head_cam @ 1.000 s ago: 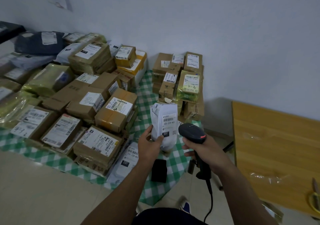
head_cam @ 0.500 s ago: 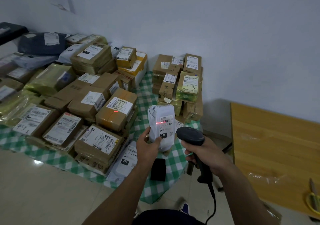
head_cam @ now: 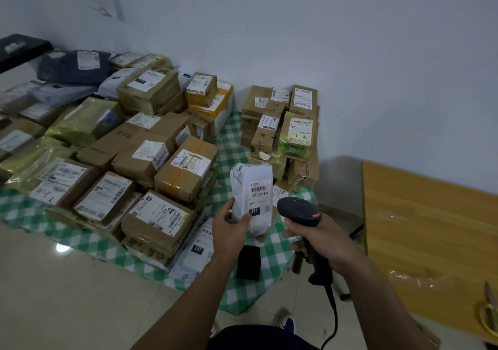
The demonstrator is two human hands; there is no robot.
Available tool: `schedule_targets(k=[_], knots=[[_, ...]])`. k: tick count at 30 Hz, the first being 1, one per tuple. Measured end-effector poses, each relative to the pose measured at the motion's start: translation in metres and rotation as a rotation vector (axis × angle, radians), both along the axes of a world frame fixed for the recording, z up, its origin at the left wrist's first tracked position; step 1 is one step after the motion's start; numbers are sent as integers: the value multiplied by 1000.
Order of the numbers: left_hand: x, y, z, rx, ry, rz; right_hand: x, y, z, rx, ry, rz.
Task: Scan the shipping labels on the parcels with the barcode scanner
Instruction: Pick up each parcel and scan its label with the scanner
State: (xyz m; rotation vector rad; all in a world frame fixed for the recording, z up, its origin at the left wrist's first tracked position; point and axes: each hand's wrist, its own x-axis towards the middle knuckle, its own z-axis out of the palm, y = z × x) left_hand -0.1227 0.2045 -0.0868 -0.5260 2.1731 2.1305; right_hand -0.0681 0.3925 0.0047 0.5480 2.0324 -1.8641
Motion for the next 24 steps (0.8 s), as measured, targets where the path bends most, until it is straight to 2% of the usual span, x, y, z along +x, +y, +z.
schedule_targets(k=[5,11,18,21,24], knots=[[17,-38,-11,-20,-47,52,-3,-12,-5,14,2,24],[48,-87,-37,-273,-36,-88,-7,-35,-18,47,-29,121],[40,-103,-73,-756,-114,-226,-11,-45,-26,93,-49,173],[45,-97,-86,-1018,-47,-240,-13,-45,-30,103,-60,167],[54,-84,-87,-1103,90,-342,-12,-45,-33,119,-64,168]])
